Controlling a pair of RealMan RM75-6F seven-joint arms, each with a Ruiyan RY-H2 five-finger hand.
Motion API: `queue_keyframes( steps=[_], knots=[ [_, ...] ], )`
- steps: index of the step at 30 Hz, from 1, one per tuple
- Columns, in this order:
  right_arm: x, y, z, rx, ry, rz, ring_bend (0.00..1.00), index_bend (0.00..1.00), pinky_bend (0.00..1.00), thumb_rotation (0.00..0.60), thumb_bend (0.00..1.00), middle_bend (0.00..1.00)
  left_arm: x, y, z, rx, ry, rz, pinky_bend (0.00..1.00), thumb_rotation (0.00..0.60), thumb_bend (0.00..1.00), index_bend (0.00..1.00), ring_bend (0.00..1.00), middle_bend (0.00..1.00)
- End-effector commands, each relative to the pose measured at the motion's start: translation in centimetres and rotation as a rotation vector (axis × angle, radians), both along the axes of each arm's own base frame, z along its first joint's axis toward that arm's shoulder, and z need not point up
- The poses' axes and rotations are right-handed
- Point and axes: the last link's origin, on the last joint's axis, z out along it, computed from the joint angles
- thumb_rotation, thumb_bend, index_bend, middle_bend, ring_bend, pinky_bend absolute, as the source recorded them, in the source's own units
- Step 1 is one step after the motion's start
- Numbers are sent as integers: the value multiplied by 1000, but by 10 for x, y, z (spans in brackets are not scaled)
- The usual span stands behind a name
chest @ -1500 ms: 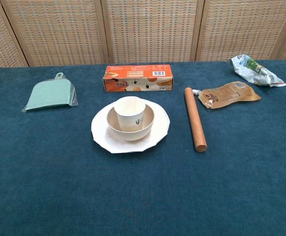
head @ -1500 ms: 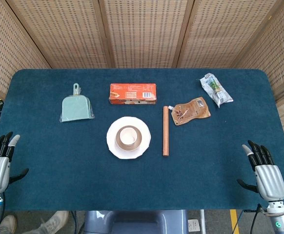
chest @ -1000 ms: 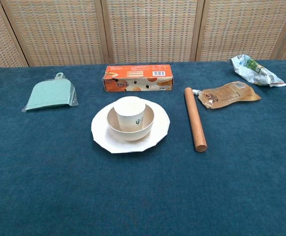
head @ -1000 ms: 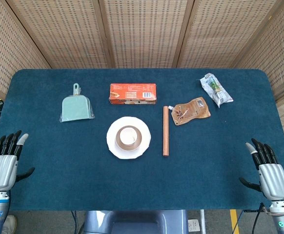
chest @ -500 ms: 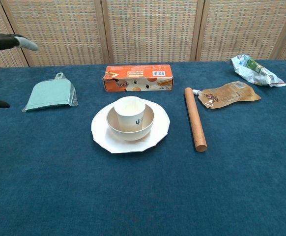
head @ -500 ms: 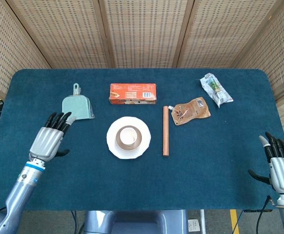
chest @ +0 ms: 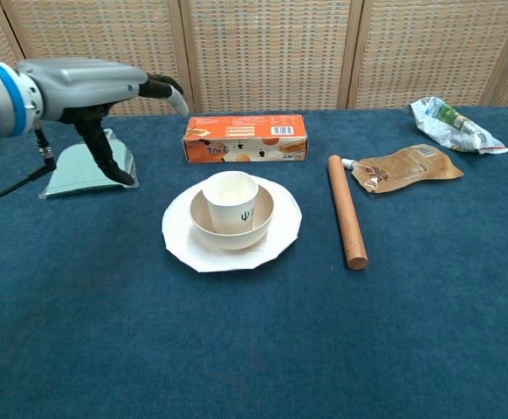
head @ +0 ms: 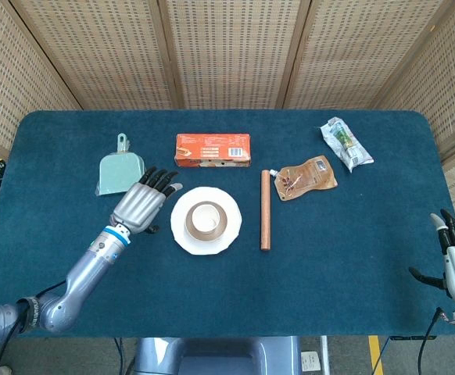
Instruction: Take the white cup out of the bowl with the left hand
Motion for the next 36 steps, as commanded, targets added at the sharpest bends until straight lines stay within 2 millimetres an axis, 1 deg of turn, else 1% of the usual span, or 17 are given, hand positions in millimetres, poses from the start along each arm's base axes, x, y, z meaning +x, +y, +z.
queue_keyframes(
  steps=[1,2,5,8,16,19,21,24,26,29,32,35,36],
  knots=[
    [-3,-1,3,-10,-6,-10,0,0,0,600,126,0,11,9,-23,-42,41,-11,0,600,73,162,0,0],
    [-6,-2,5,-16,-10,-20,0,0,0,600,125,0,18,13,-33,-61,57,-20,0,600,73,153,0,0],
    [-8,-4,6,-15,-12,-27,0,0,0,600,126,0,23,17,-46,-80,82,-17,0,600,74,134,0,0],
    [-11,-4,7,-19,-13,-34,0,0,0,600,126,0,28,20,-57,-96,95,-12,0,600,76,150,0,0],
    [-13,-4,10,-35,-20,-38,0,0,0,600,126,0,38,26,-73,-105,86,-7,0,600,97,208,0,0],
    [-13,-4,10,-33,-19,-36,0,0,0,600,126,0,41,26,-76,-109,73,-7,0,600,158,262,0,0],
    [-13,-4,9,-31,-18,-37,0,0,0,600,126,0,41,25,-77,-117,72,-8,0,600,214,328,0,0],
    [-13,-4,10,-36,-18,-37,0,0,0,600,126,0,41,25,-78,-122,76,-12,0,600,265,418,0,0],
    [-12,-3,10,-39,-19,-35,0,0,0,600,125,0,41,24,-77,-122,71,-10,0,600,293,448,0,0],
    [-12,-3,10,-40,-18,-33,0,0,0,600,125,0,41,24,-74,-120,55,-5,0,600,307,463,0,0],
    [-11,-2,10,-39,-16,-30,0,0,0,600,126,0,43,25,-66,-104,32,-7,0,600,307,461,0,0],
    [-11,-2,10,-40,-16,-29,0,0,0,600,126,0,47,27,-50,-76,-12,-12,0,600,307,459,0,0],
    [-10,-2,11,-41,-16,-29,0,0,0,600,125,0,48,27,-41,-61,-35,-14,0,600,307,457,0,0]
  ],
)
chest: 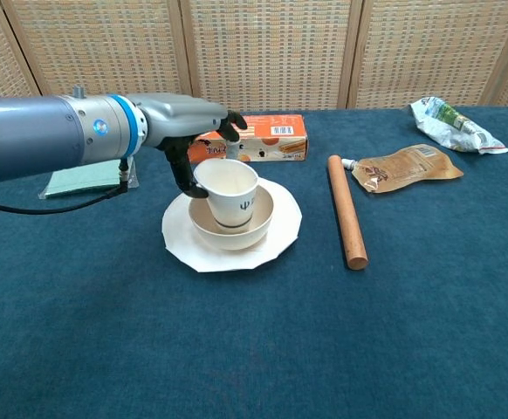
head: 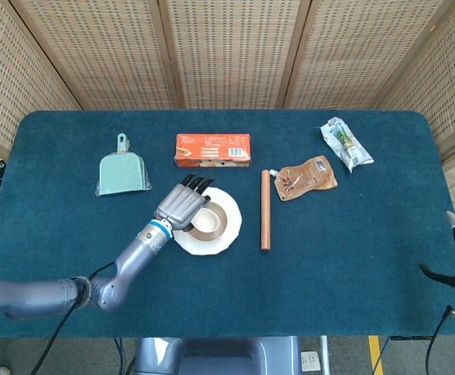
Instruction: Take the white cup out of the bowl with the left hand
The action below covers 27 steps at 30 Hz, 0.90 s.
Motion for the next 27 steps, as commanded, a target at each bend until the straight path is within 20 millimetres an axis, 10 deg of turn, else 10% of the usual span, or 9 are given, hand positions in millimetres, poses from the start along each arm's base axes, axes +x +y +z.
queue_keyframes(
  steps=[1,11,27],
  knots=[
    [0,0,0,-1,0,1,0,0,0,600,125,0,5,1,24,43,-63,-4,0,600,307,455,0,0],
    [3,2,-1,6,3,10,0,0,0,600,125,0,-36,-8,83,148,-75,34,0,600,301,437,0,0],
    [7,2,-7,27,11,13,0,0,0,600,126,0,-115,-15,46,68,36,194,0,600,285,385,0,0]
  ],
)
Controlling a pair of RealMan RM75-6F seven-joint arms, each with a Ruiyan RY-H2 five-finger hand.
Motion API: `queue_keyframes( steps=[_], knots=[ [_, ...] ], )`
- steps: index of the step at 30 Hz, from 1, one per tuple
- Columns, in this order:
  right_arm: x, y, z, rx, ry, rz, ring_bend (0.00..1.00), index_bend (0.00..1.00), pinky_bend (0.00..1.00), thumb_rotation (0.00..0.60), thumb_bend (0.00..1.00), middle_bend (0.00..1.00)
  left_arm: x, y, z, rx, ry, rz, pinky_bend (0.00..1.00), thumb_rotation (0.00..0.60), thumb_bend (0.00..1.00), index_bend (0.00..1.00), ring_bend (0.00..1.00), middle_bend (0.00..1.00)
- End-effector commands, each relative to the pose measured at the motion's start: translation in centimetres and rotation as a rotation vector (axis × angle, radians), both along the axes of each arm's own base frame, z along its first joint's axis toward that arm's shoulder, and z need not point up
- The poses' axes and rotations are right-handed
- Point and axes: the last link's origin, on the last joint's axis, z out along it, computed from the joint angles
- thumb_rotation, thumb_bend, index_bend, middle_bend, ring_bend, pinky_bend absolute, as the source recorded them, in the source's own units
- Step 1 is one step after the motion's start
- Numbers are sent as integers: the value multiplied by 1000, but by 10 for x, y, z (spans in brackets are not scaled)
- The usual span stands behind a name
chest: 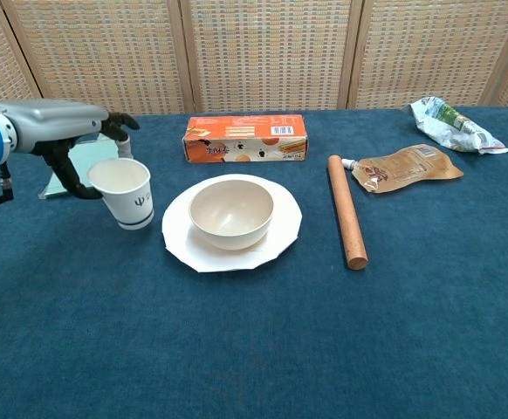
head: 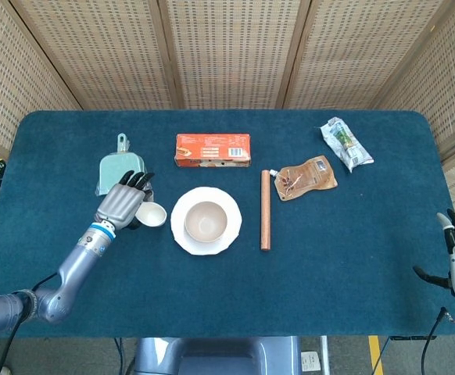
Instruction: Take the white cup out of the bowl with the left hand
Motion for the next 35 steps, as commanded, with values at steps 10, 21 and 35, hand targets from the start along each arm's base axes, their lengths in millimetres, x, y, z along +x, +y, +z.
queue_keyframes(
  steps=[10,21,35],
  knots=[
    [2,1,-1,1,0,8,0,0,0,600,125,0,-12,-6,-5,4,4,19,0,600,80,151,0,0],
    [9,4,-5,21,0,37,0,0,0,600,126,0,-27,-49,55,249,-119,-28,0,600,63,1,0,0],
    [22,13,-17,69,25,77,0,0,0,600,125,0,-104,-163,74,464,-83,94,0,600,56,0,0,0]
  ],
)
